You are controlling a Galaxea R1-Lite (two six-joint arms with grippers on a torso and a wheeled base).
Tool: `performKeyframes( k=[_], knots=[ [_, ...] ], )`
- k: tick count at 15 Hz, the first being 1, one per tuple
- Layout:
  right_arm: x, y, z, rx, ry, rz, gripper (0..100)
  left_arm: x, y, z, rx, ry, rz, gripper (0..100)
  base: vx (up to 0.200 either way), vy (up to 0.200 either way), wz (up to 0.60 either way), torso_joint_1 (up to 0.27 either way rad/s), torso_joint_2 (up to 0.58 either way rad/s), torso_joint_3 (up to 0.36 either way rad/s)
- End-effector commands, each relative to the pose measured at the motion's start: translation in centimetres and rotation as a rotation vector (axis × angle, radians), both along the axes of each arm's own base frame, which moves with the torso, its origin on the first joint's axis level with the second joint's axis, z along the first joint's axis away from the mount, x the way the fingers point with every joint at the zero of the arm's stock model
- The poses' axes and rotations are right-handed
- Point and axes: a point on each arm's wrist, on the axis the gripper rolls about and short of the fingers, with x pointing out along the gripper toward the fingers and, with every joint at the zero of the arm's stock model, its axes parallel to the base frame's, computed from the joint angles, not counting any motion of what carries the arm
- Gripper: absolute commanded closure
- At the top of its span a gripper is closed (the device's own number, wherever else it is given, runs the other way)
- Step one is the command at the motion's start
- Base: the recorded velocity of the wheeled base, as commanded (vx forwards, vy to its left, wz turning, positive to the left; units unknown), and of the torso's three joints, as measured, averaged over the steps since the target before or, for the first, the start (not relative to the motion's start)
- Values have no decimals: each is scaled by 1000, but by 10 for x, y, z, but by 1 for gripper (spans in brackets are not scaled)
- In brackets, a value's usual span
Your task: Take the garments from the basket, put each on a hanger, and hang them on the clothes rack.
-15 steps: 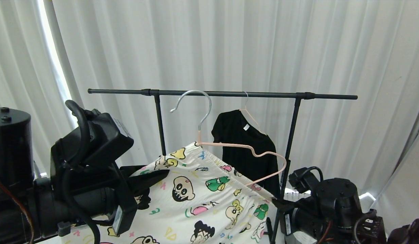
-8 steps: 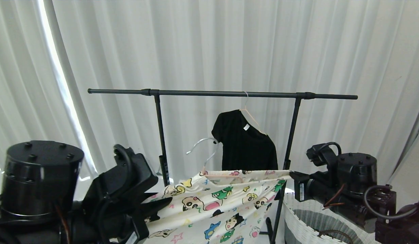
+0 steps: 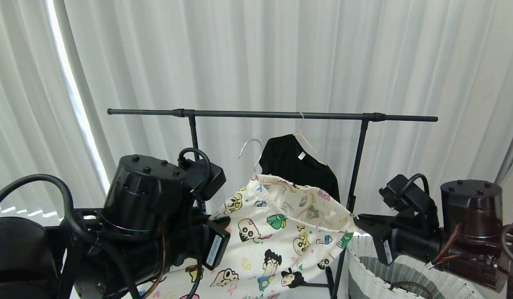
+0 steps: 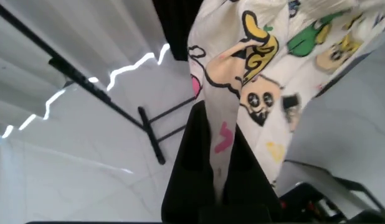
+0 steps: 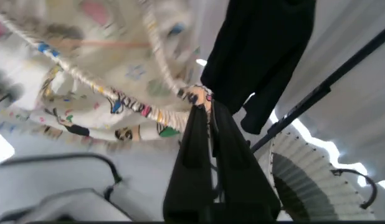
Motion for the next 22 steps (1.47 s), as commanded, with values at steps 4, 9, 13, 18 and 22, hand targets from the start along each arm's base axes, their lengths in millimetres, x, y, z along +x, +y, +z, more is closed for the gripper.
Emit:
performKeyframes(
  k=[4, 9, 13, 18, 22],
  knots=[
    [-20, -13, 28, 19, -88, 29, 0, -6, -14, 6, -92, -90, -64, 100, 0, 0, 0, 0, 0, 0],
    [-37, -31, 57, -117, -116, 232, 0, -41, -8, -11, -70, -74, -295, 100, 0, 0, 0, 0, 0, 0],
    [-45, -27, 72, -210, -147, 556, 0, -66, 16, -18, -57, -91, -543, 100, 0, 0, 0, 0, 0, 0],
    [-69, -4, 68, -221, -79, 818, 0, -79, 5, -16, -63, -101, -636, 100, 0, 0, 0, 0, 0, 0],
    [-58, 16, 62, -238, -36, 857, 0, -85, -1, -16, -66, -100, -683, 100, 0, 0, 0, 0, 0, 0]
  ],
)
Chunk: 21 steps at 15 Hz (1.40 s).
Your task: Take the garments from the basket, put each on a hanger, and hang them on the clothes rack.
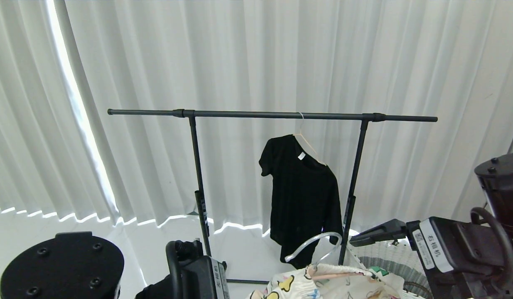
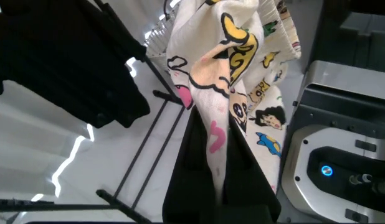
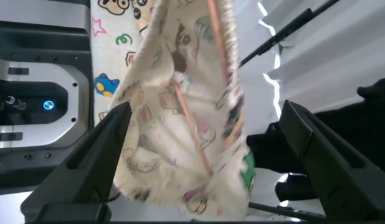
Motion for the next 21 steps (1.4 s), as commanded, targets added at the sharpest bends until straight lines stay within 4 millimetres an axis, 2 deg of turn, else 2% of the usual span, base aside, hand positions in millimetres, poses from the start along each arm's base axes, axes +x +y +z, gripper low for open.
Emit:
performKeyframes(
  k=[1, 8, 9, 17, 18, 21],
  knots=[
    [9, 13, -6, -27, 25, 12, 0, -3, -3, -1, 3, 2, -24, 100, 0, 0, 0, 0, 0, 0],
    [12, 22, -13, -69, 42, 36, 0, -4, -9, 7, -19, -11, -41, 100, 0, 0, 0, 0, 0, 0],
    [12, 22, -14, -71, 40, 33, 100, -4, -9, 7, -19, -12, -42, 100, 0, 0, 0, 0, 0, 0],
    [13, 21, -4, -72, -32, -17, 100, -3, -11, 7, -20, -13, -45, 100, 0, 0, 0, 0, 0, 0],
    [13, 21, -4, -72, -33, -16, 100, -3, -12, 7, -19, -12, -45, 0, 0, 0, 0, 0, 0, 0],
    [9, 8, 5, -52, -124, -5, 100, 4, -13, 4, -8, -25, 3, 0, 0, 0, 0, 0, 0, 0]
  ],
)
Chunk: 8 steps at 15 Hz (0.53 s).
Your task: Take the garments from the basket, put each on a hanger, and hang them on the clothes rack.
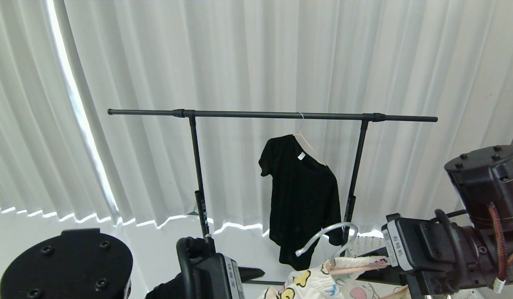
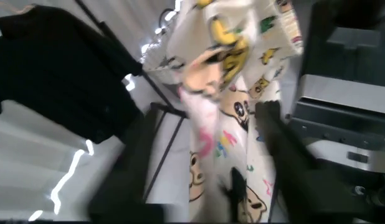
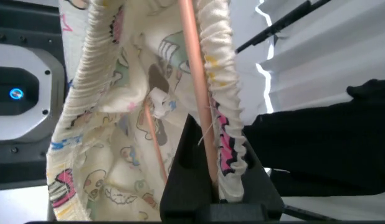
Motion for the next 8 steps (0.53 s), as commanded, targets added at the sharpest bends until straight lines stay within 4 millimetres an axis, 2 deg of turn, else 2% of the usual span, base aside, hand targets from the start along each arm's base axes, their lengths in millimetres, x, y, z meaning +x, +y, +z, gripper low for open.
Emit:
performKeyframes(
  k=[1, 4, 6, 8],
  knots=[
    [0, -13, 8, 27, -58, -25, 100, 4, 2, -4, 21, 0, 45, 0, 0, 0, 0, 0, 0, 0],
    [5, -36, 10, 59, -155, -96, 100, 5, 22, -11, 46, -8, 145, 0, 0, 0, 0, 0, 0, 0],
    [6, -51, 9, 84, -184, -159, 100, -4, 45, -15, 39, -15, 186, 0, 0, 0, 0, 0, 0, 0],
    [8, -60, 11, 101, -192, -177, 100, -1, 74, -37, 128, -10, 335, 0, 0, 0, 0, 0, 0, 0]
  ],
)
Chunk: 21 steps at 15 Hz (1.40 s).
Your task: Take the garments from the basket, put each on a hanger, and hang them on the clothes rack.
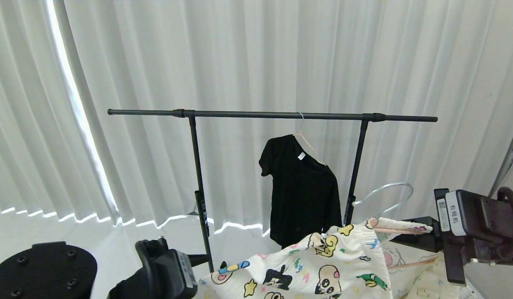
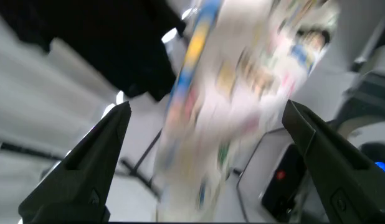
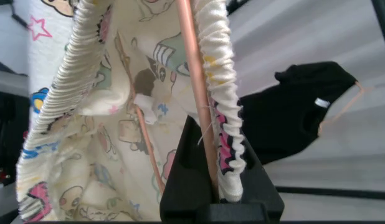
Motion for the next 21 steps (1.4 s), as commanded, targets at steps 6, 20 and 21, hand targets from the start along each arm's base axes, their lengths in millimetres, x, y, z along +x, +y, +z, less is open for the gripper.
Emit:
performKeyframes(
  k=[6, 20, 21],
  knots=[
    [-2, -7, 5, 24, -38, -22, 100, 13, 37, -26, 123, 39, 208, 0, 0, 0, 0, 0, 0, 0],
    [1, -15, 7, 31, -42, -70, 100, 17, 75, -48, 170, 105, 466, 100, 0, 0, 0, 0, 0, 0],
    [2, -17, 8, 36, -50, -81, 100, 15, 76, -49, 173, 107, 468, 100, 0, 0, 0, 0, 0, 0]
  ],
)
